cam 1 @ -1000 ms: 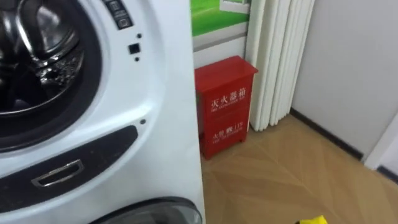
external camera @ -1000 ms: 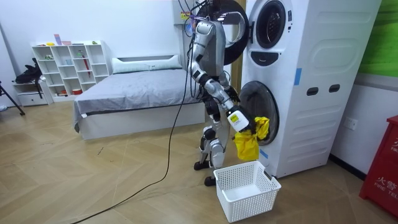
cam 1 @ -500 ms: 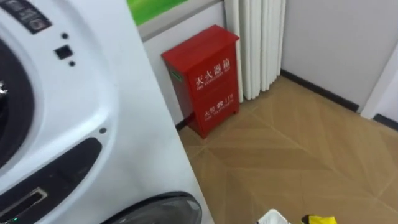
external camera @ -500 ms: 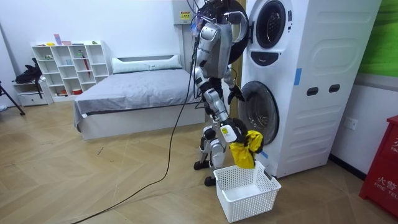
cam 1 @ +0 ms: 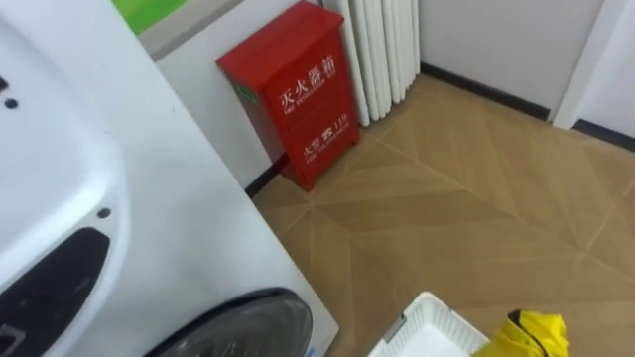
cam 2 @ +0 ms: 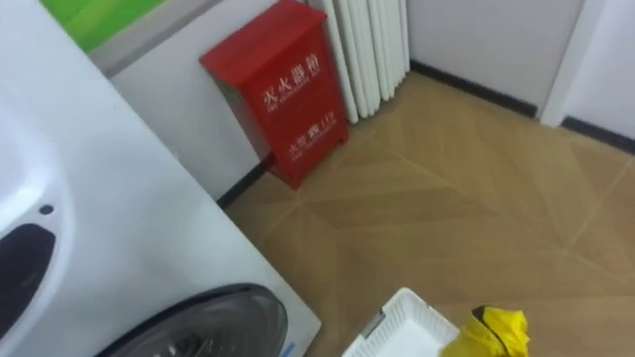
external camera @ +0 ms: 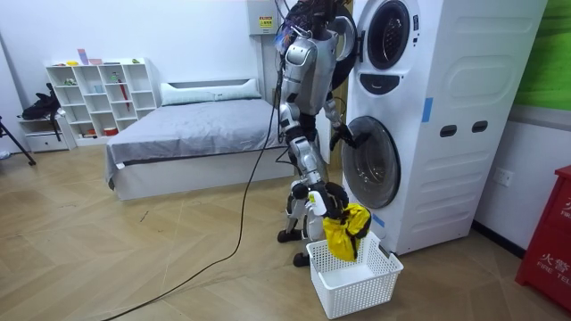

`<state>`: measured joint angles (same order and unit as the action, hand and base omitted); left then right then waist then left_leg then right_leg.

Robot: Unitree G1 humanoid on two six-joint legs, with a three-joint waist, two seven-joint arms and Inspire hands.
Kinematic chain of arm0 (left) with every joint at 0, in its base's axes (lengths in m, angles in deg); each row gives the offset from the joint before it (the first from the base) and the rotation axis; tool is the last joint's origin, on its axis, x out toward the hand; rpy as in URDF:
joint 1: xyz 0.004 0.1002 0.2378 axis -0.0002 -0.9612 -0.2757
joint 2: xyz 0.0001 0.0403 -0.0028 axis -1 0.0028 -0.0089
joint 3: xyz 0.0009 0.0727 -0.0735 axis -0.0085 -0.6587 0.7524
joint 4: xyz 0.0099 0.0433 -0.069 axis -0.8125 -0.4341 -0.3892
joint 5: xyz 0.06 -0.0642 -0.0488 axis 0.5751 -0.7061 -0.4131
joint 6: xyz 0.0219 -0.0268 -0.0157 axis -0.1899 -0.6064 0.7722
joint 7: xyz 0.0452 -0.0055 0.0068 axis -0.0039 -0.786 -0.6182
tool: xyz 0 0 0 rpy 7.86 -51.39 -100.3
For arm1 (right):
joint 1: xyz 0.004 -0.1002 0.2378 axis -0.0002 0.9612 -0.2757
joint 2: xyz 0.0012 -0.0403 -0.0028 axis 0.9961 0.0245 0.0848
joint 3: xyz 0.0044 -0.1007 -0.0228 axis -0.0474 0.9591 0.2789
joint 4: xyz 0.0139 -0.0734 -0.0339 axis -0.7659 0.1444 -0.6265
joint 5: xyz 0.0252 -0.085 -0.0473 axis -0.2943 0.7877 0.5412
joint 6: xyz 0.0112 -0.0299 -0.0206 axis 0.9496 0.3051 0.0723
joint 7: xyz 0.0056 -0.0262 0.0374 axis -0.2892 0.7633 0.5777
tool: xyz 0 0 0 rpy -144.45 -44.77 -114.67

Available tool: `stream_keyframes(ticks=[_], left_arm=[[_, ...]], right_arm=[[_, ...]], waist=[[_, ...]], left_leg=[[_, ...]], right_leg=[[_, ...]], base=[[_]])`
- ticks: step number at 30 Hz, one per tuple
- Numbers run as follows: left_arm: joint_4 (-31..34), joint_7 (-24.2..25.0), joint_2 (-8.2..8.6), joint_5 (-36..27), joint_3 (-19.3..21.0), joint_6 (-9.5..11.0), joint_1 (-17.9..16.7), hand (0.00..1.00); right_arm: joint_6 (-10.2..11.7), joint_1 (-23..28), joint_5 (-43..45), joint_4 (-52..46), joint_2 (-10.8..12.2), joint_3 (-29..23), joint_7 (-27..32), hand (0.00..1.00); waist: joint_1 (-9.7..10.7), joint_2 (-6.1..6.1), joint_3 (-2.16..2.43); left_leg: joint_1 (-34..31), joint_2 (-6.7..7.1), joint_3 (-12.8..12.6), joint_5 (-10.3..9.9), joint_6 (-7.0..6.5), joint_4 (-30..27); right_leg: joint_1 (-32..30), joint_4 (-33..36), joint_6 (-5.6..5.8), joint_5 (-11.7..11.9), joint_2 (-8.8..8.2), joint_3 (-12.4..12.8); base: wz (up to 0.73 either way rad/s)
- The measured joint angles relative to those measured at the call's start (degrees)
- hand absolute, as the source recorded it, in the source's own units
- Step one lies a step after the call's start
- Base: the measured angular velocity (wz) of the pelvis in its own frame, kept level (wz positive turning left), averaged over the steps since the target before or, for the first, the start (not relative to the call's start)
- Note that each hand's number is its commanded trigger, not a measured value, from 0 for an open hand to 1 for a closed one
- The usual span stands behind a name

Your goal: Pick clothes from washing machine

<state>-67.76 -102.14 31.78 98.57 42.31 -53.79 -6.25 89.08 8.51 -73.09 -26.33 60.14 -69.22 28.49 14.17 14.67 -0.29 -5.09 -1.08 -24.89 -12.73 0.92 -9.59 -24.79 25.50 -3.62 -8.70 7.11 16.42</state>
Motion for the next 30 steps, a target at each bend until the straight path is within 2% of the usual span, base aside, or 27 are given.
stream_keyframes(ticks=[4, 6, 8, 13, 18, 19, 20, 24, 27, 30], left_arm=[[-0.4, 0.0, 0.07, -0.1, -1.0, 0.4, 0.3, 0.00], [-0.7, -0.1, 0.12, -0.3, -1.7, 0.6, 0.5, 0.00], [-0.7, -0.2, 0.25, -2.4, -2.7, 0.8, 0.5, 0.00], [-1.2, -0.2, 1.34, -4.5, -3.7, 1.3, 0.6, 0.00], [-1.6, -0.1, 1.58, -4.6, -3.7, 1.5, 0.6, 0.00], [-2.3, -0.1, 1.65, -4.6, -3.7, 1.5, 0.7, 0.00], [-2.7, -0.1, 1.71, -4.6, -3.7, 1.6, 0.9, 0.00], [-2.7, 0.0, 1.85, -4.6, -3.7, 2.1, 0.9, 0.00], [-2.8, 0.0, 1.88, -4.5, -3.8, 2.4, 0.9, 0.00], [-2.7, 0.0, 1.90, -4.5, -3.9, 2.4, 0.8, 0.00]], right_arm=[[0.4, -2.3, 0.2, 3.9, -0.7, 0.0, 0.6, 1.00], [0.5, -2.5, 0.2, 4.1, -0.9, 0.2, 0.8, 1.00], [0.5, -2.9, 0.1, 4.1, -1.0, 0.2, 0.9, 1.00], [0.6, -3.4, -0.3, 4.1, -0.9, 1.1, 0.8, 1.00], [0.6, -3.8, -1.2, 4.2, -0.7, 3.1, -0.4, 1.00], [0.9, -3.9, -1.2, 4.4, -0.7, 3.7, -0.4, 0.69], [1.1, -4.0, -1.2, 4.8, -0.5, 4.3, -0.5, 0.00], [1.6, -4.6, -1.2, 8.0, 0.7, 4.8, -1.6, 0.00], [1.5, -4.6, -1.3, 8.7, 2.0, 5.0, -1.7, 0.00], [1.5, -4.6, -3.0, 10.3, 2.2, 5.3, -2.1, 0.00]], waist=[[0.0, 0.02, -0.02], [-0.1, -0.46, -0.38], [-0.2, -0.61, -0.48], [-0.3, -0.69, -0.48], [-0.3, -0.76, -0.45], [-0.3, -0.80, -0.45], [-0.3, -0.83, -0.46], [-0.3, -1.28, -0.45], [-0.3, -1.68, -0.41], [-0.4, -2.17, -0.16]], left_leg=[[-0.1, 0.05, 0.0, 0.1, -0.09, -0.1], [-0.2, 0.07, 0.1, 0.1, -0.14, -0.1], [-0.3, 0.28, 0.2, 0.1, -0.14, -0.1], [-0.9, 0.65, 0.6, 0.3, -0.46, -0.3], [-1.5, 0.64, 0.7, 0.3, -0.47, -1.2], [-1.5, 0.64, 0.7, 0.3, -0.47, -1.2], [-1.4, 0.64, 0.7, 0.3, -0.47, -1.2], [-1.4, 0.59, 0.9, 0.3, -0.47, -1.2], [-1.3, 0.70, 2.2, 0.3, -0.49, -1.2], [-1.2, 0.74, 3.2, 0.5, -0.86, -1.1]], right_leg=[[-0.4, 0.6, -0.04, -0.1, 0.02, -0.1], [-0.4, 0.8, -0.08, -0.2, 0.00, -0.2], [-0.9, 1.5, -0.03, -0.6, -0.20, -0.3], [-1.5, 2.2, 0.03, -0.9, -0.77, -0.9], [-1.3, 2.2, 0.08, -0.9, -1.32, -1.6], [-1.3, 2.2, 0.04, -0.9, -1.48, -1.9], [-1.2, 2.2, 0.02, -0.9, -1.58, -2.2], [-0.8, 2.1, 0.00, -0.9, -1.88, -2.8], [-0.4, 1.7, 0.03, -1.0, -2.33, -3.7], [0.6, 0.7, 0.16, -1.0, -3.05, -5.3]], base=[[0.02], [0.04], [0.04], [0.11], [0.09], [0.07], [0.07], [0.12], [0.15], [0.26]])
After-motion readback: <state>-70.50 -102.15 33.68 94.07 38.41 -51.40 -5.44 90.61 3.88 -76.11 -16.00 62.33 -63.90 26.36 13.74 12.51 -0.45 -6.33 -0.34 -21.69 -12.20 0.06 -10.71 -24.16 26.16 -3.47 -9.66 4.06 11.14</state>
